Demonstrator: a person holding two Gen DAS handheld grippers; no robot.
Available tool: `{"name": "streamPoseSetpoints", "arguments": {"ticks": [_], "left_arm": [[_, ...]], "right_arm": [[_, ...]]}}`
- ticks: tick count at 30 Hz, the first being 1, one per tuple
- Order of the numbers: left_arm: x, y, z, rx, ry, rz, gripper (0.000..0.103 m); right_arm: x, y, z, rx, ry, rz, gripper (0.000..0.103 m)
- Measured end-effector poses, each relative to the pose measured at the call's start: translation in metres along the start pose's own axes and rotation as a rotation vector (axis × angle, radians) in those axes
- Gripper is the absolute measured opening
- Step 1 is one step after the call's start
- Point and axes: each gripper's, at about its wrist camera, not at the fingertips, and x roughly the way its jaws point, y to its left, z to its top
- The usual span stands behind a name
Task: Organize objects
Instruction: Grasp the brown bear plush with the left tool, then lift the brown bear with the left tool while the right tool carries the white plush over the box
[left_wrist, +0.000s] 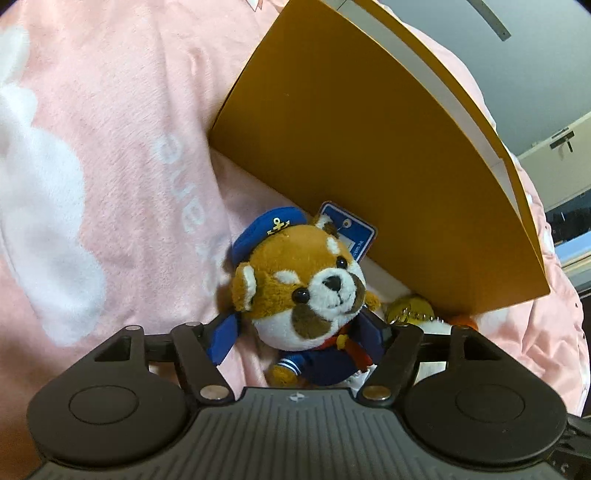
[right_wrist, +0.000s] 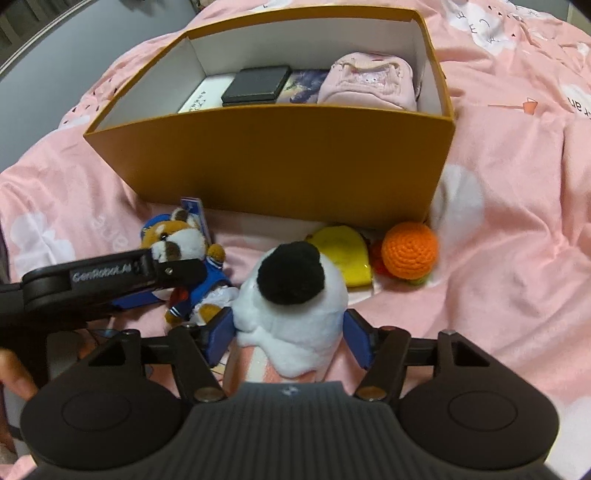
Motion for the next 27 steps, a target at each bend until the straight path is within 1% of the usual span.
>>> {"name": "streamPoseSetpoints", "arguments": {"ticks": [1,2,6,9,12,15,18,19,20,22,24,27], "left_arm": [[0.005,-0.006,-0.001,0.01,-0.012,-0.01,0.071],[0.004,-0.008,-0.001,0.019,-0.019,-0.019,0.067],[-0.004,-0.01,-0.002,0.051,-0.041,-0.024,0.062],[-0.017,-0.015,-0.002,0.123,-0.047,-0.036,0.06],[-0.035,-0.023,0.0,0.227,-0.032,-0.048,0.06],[-0.054,-0.028,0.008,0.284,-0.017,-0.057,0.06],[-0.075,-0.037,0.023,0.342,0.008,-0.095,0.06],[-0.083,-0.04,0.024,0.357,0.007,-0.114,0.06],[-0.091,-0.054,0.023,0.377,0.004,-0.131,0.06],[-0.111,-0.064,0.036,0.425,-0.013,-0.153,0.06],[-0.113,-0.088,0.041,0.492,-0.031,-0.154,0.06],[-0.129,-0.108,0.058,0.576,-0.058,-0.149,0.06]], "right_arm": [[-0.001,0.0,0.0,0.0,-0.008,0.002,0.062],[-0.002,0.0,0.0,-0.002,-0.015,0.005,0.061],[-0.007,-0.008,0.001,0.026,-0.026,0.038,0.055],[-0.013,-0.015,0.002,0.061,-0.029,0.073,0.053],[-0.026,-0.019,0.003,0.078,-0.049,0.104,0.053],[-0.042,-0.02,0.007,0.073,-0.075,0.137,0.052],[-0.064,-0.018,0.015,0.047,-0.128,0.168,0.052],[-0.071,-0.017,0.018,0.038,-0.146,0.174,0.052],[-0.08,-0.017,0.021,0.028,-0.167,0.18,0.052],[-0.095,-0.016,0.03,0.012,-0.212,0.192,0.052],[-0.107,-0.015,0.039,-0.005,-0.262,0.204,0.052],[-0.121,-0.013,0.055,-0.039,-0.341,0.202,0.052]]}}
